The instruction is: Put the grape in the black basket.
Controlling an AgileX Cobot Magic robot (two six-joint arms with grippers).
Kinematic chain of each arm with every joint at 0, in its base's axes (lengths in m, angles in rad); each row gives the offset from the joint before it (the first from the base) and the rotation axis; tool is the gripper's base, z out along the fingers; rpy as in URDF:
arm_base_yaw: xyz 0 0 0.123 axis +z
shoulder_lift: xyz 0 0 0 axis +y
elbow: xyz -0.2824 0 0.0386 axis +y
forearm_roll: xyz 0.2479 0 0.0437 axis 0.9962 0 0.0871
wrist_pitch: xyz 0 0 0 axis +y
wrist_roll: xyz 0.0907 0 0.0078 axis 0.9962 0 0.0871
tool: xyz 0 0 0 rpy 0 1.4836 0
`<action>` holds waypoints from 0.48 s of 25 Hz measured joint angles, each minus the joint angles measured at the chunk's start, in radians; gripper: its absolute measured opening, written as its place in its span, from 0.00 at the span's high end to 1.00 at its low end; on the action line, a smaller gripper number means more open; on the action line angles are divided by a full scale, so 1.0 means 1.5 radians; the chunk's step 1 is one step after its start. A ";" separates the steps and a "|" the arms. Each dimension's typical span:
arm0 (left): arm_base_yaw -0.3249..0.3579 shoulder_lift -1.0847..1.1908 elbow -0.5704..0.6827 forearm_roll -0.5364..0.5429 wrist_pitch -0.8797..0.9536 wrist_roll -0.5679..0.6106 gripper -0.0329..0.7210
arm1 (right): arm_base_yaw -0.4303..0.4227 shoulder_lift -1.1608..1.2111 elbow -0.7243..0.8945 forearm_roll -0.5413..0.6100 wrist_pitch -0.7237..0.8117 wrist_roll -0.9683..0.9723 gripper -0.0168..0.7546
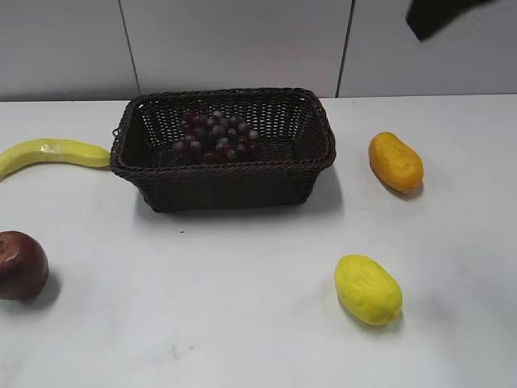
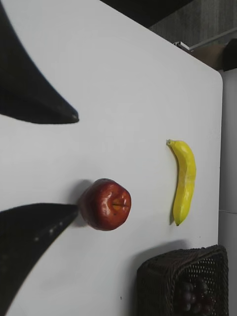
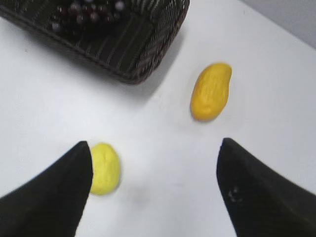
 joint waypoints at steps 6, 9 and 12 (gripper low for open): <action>0.000 0.000 0.000 0.000 0.000 0.000 0.31 | 0.000 -0.158 0.229 -0.004 -0.003 0.041 0.21; 0.000 0.000 0.000 0.000 0.000 0.000 0.31 | 0.000 -0.230 0.311 -0.011 -0.007 0.076 0.21; 0.000 0.000 0.000 0.000 0.000 0.000 0.31 | 0.000 -0.298 0.364 -0.016 -0.009 0.103 0.21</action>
